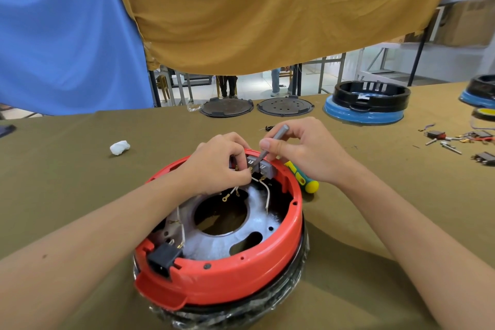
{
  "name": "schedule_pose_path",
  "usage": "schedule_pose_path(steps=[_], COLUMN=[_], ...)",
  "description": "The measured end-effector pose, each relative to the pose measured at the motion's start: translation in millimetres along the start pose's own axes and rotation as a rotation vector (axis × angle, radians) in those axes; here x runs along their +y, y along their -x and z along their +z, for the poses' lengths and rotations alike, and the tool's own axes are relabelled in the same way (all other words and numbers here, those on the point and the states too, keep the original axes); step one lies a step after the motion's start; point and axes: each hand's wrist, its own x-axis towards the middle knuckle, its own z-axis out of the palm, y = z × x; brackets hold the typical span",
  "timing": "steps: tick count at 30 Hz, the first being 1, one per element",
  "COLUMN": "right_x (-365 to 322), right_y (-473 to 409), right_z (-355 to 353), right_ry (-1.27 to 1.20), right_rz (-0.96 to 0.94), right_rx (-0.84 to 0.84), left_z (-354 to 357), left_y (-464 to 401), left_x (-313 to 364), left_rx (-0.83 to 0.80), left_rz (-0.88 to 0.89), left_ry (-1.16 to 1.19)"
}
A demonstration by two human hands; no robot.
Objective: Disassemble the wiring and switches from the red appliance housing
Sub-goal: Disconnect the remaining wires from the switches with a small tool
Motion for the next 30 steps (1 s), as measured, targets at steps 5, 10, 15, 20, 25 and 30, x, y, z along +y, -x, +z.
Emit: schedule_pose_path(steps=[5, 10, 15, 20, 25, 30], right_x=[3, 6, 8, 11, 13, 15], right_y=[-1, -2, -3, -4, -4, -6], right_z=[1, 2, 2, 2, -3, -5], right_ry=[-0.068, -0.107, -0.136, -0.183, -0.341, -0.458], right_rz=[0.050, 0.072, 0.086, 0.130, 0.209, 0.283], right_rx=[0.004, 0.007, -0.002, -0.018, 0.024, 0.117], left_z=[0, 0, 1, 2, 3, 1], left_y=[1, 0, 1, 3, 4, 4], left_x=[0, -2, -2, 0, -1, 2], left_rx=[-0.003, -0.007, 0.005, 0.022, 0.041, 0.072], left_rz=[0.012, 0.049, 0.079, 0.097, 0.116, 0.080], left_ry=[-0.009, -0.048, -0.072, -0.110, -0.096, 0.008])
